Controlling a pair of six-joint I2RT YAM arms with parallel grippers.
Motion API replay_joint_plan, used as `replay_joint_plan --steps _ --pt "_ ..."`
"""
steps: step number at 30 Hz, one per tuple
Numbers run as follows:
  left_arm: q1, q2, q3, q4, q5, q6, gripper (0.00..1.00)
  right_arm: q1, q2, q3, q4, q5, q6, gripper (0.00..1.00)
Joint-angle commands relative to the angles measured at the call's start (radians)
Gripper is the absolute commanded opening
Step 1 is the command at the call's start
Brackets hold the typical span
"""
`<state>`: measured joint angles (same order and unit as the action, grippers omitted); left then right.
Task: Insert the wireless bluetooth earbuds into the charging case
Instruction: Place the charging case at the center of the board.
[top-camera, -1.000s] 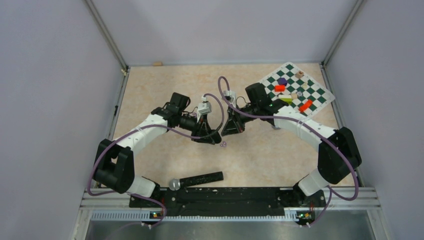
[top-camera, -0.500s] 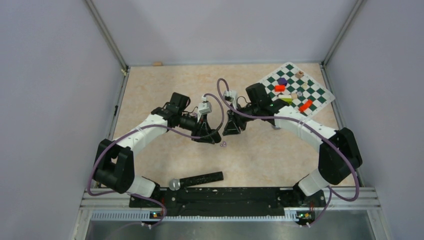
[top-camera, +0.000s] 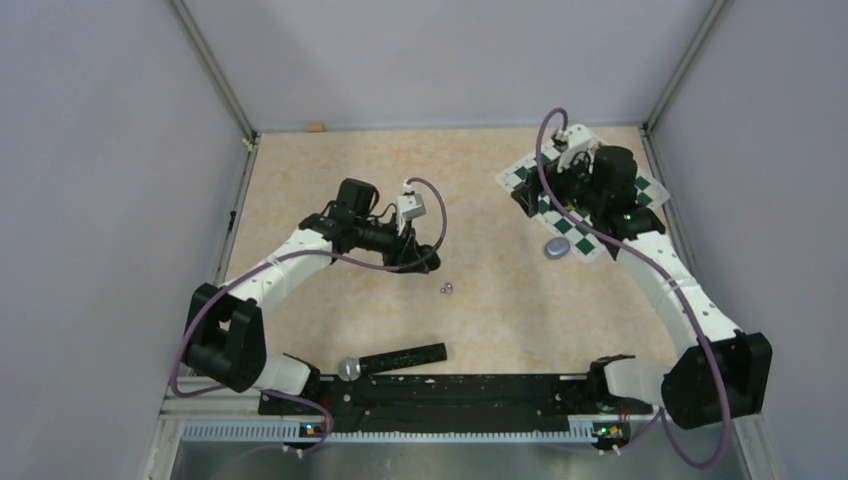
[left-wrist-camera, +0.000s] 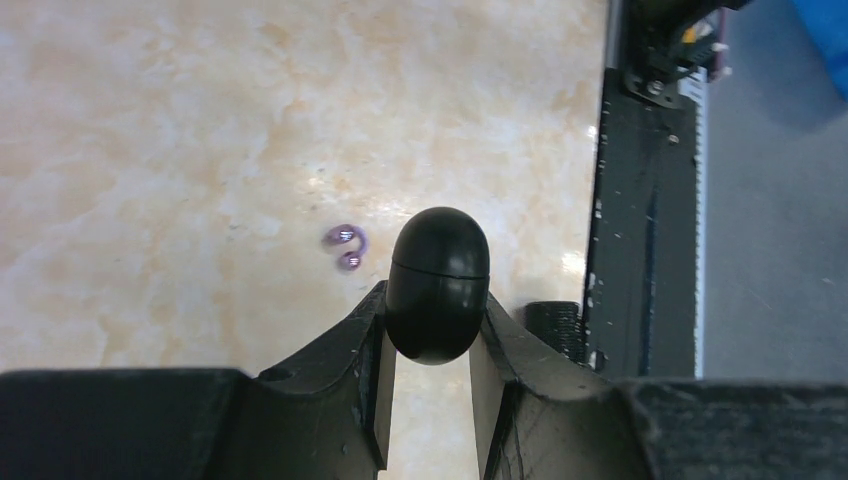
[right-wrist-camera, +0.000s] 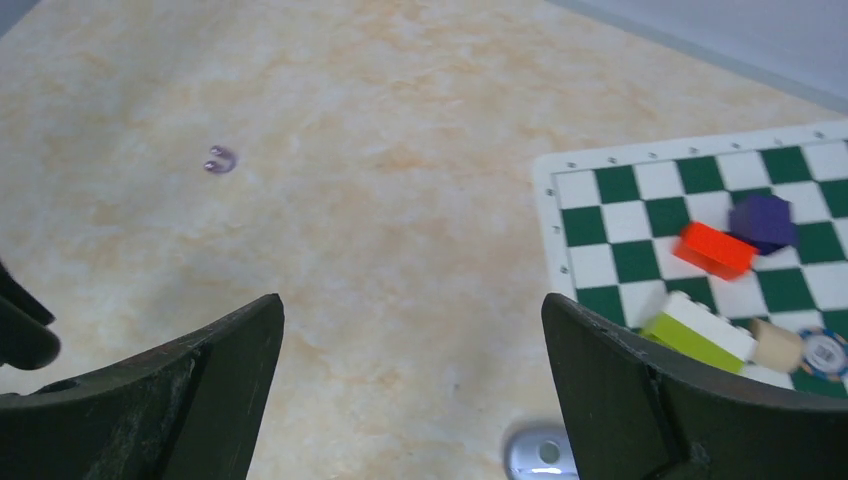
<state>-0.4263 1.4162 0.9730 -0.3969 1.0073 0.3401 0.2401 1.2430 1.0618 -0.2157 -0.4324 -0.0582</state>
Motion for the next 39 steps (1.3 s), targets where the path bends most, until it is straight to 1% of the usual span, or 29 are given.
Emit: replay_joint_plan --steps 1,2,5,8,10,12,15,16,19,23,25,29,30,31,32,33,35,39 --pt "-0.003 0.044 0.115 0.011 -0.212 -0.032 0.00 -0.077 -0.120 -0.086 0.174 0.166 0.023 0.99" --pt "-0.003 0.072 0.148 -0.025 -0.248 -0.012 0.00 -0.094 -0.145 -0.105 0.199 0.170 0.016 0.99" --pt "-0.003 0.182 0.268 -0.134 -0.285 0.019 0.00 -0.143 -0.216 -0.153 0.267 0.163 0.004 0.99" --pt "-0.003 0.307 0.378 -0.167 -0.287 -0.063 0.00 -0.172 -0.252 -0.170 0.293 0.178 0.000 0.99" --pt "-0.003 0.394 0.432 -0.129 -0.290 -0.174 0.00 -0.183 -0.255 -0.171 0.296 0.193 -0.005 0.99" --pt "0.000 0.478 0.500 -0.072 -0.284 -0.302 0.02 -0.191 -0.244 -0.169 0.294 0.199 -0.008 0.99" --pt "0.011 0.609 0.595 0.006 -0.240 -0.531 0.05 -0.206 -0.233 -0.173 0.294 0.167 -0.009 0.99" --pt "0.015 0.663 0.619 0.040 -0.223 -0.609 0.06 -0.209 -0.230 -0.177 0.296 0.158 -0.007 0.99" --pt "0.020 0.753 0.655 0.157 -0.192 -0.815 0.09 -0.211 -0.225 -0.185 0.304 0.141 -0.007 0.99" --pt "0.020 0.818 0.652 0.298 -0.221 -1.001 0.13 -0.210 -0.216 -0.189 0.308 0.131 -0.010 0.99" --pt "0.020 0.835 0.650 0.335 -0.253 -1.043 0.15 -0.211 -0.215 -0.191 0.310 0.130 -0.012 0.99" --pt "0.019 0.842 0.625 0.403 -0.317 -1.114 0.24 -0.210 -0.206 -0.195 0.317 0.122 -0.010 0.99" --pt "0.018 0.846 0.618 0.429 -0.319 -1.133 0.29 -0.211 -0.205 -0.196 0.318 0.119 -0.009 0.99" --pt "0.018 0.853 0.614 0.447 -0.313 -1.146 0.38 -0.211 -0.201 -0.197 0.319 0.116 -0.007 0.99" --pt "0.017 0.860 0.613 0.456 -0.305 -1.157 0.45 -0.210 -0.199 -0.197 0.319 0.112 -0.006 0.99" --pt "0.016 0.865 0.613 0.455 -0.301 -1.161 0.47 -0.211 -0.198 -0.197 0.320 0.109 -0.005 0.99" --pt "0.015 0.870 0.606 0.454 -0.300 -1.159 0.59 -0.210 -0.194 -0.197 0.322 0.106 -0.005 0.99" --pt "0.014 0.853 0.566 0.453 -0.314 -1.142 0.64 -0.211 -0.200 -0.198 0.322 0.101 -0.003 0.99"
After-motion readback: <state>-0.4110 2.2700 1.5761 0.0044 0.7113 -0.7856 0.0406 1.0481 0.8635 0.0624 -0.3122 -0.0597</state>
